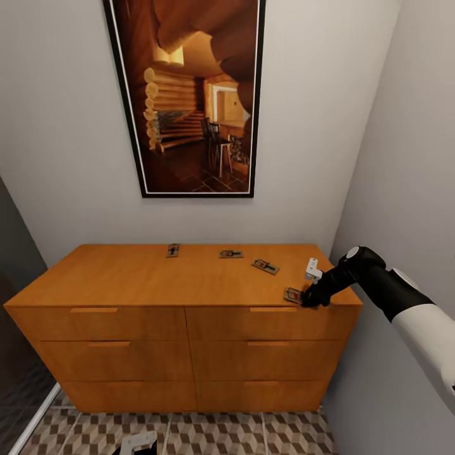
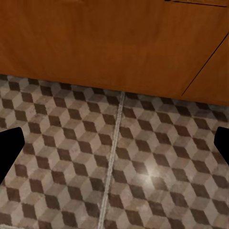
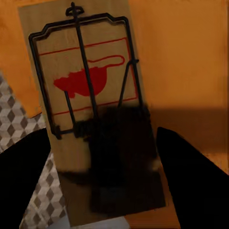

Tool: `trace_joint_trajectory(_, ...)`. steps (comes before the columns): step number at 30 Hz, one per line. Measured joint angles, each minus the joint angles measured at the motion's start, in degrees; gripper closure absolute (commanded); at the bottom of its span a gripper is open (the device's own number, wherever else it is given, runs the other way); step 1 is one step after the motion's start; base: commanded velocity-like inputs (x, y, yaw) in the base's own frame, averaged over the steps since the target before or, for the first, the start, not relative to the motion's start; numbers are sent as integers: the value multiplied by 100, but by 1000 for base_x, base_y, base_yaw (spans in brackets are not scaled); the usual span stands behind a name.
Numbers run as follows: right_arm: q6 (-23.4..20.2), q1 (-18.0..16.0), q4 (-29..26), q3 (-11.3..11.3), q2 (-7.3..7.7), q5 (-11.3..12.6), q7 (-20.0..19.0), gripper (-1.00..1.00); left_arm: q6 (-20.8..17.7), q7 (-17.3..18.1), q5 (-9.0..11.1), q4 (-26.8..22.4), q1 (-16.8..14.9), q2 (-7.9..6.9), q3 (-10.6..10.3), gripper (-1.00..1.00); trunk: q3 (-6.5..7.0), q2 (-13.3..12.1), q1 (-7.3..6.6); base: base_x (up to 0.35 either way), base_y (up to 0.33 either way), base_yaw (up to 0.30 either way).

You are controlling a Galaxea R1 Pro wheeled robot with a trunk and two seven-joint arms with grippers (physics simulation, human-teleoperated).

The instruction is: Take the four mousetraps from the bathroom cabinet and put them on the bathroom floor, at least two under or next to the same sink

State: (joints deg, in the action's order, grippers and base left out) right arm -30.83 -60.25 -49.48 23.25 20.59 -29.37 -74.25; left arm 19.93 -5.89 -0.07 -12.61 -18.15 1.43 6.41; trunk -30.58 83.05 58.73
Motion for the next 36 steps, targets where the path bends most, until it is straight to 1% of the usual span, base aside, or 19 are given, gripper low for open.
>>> trace_joint_trajectory(36, 18, 0, -26, 0, 1, -11, -6, 100, 0, 1, 0, 0, 0, -1, 1, -100, 342, 0, 0, 0, 0, 0)
